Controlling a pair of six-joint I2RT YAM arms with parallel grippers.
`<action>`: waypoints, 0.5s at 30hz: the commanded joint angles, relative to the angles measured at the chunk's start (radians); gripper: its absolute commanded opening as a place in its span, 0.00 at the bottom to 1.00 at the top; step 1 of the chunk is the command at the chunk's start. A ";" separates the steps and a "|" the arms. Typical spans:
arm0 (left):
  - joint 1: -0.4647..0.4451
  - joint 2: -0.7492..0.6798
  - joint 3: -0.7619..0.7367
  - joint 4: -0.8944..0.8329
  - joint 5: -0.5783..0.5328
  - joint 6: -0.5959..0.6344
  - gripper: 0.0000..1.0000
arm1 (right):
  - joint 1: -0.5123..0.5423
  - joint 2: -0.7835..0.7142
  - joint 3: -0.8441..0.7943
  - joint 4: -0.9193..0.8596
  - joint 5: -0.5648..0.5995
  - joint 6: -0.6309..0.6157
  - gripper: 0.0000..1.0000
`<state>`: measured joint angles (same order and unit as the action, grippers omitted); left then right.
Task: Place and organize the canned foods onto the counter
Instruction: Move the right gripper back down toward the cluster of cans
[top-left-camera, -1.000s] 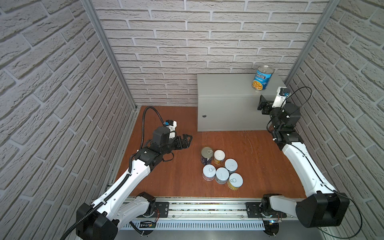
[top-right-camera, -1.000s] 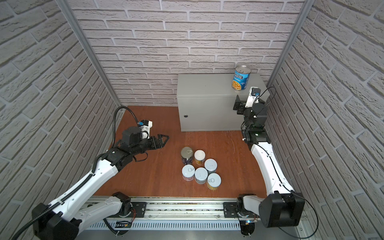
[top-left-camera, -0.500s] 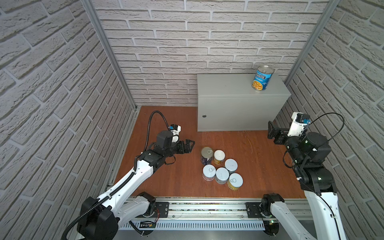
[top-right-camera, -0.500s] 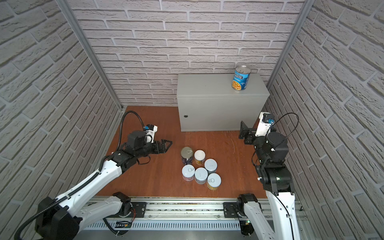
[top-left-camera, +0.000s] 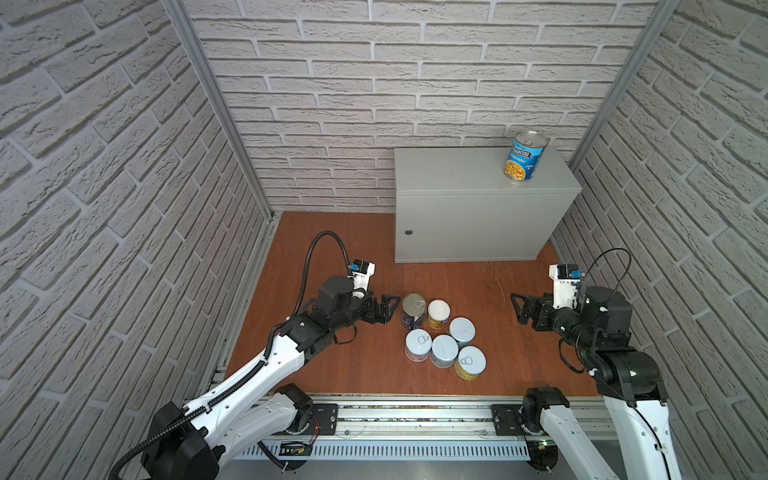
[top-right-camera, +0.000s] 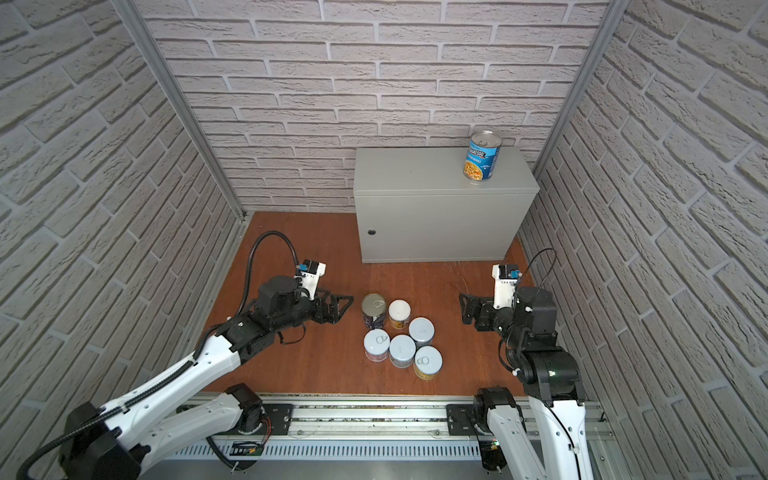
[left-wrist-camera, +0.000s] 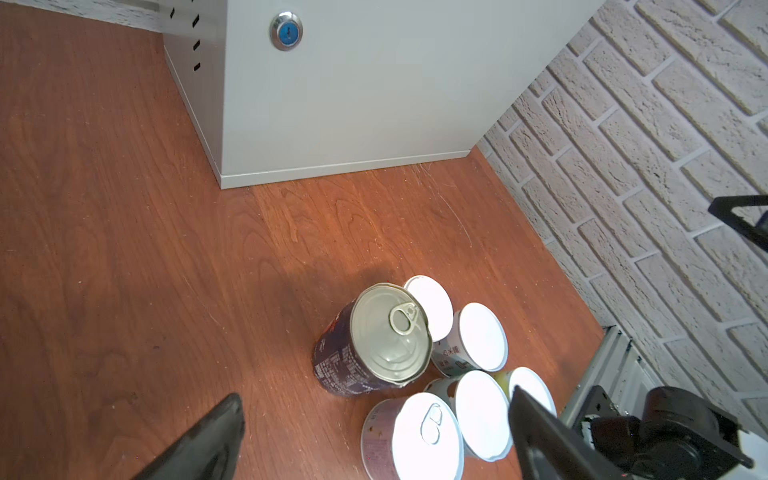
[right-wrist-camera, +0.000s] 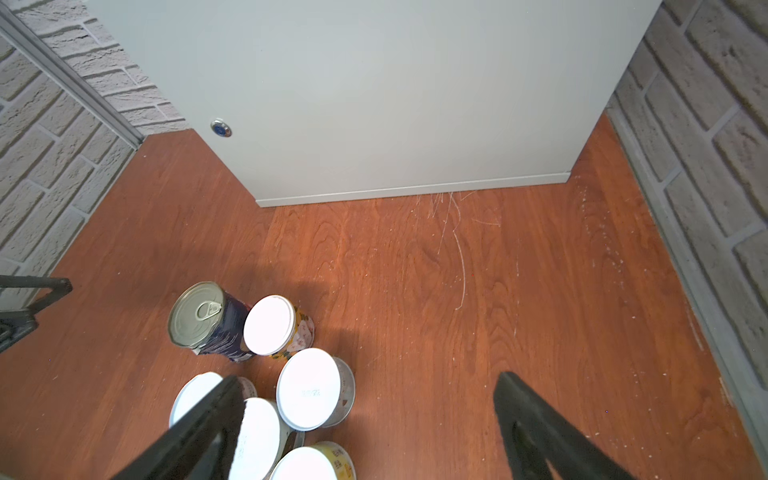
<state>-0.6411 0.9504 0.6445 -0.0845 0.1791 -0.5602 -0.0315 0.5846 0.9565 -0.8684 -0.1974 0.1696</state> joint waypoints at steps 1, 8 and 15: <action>0.002 0.013 -0.071 0.122 -0.044 0.030 0.98 | 0.005 0.000 -0.032 0.010 -0.108 0.039 0.94; 0.027 0.068 -0.191 0.327 -0.085 0.058 0.98 | 0.052 -0.015 -0.150 0.130 -0.180 0.135 0.94; 0.029 0.054 -0.213 0.344 -0.108 0.074 0.98 | 0.148 0.012 -0.178 0.200 -0.134 0.162 0.94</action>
<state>-0.6174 1.0195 0.4393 0.1650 0.0940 -0.5106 0.0803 0.5854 0.7937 -0.7727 -0.3363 0.2989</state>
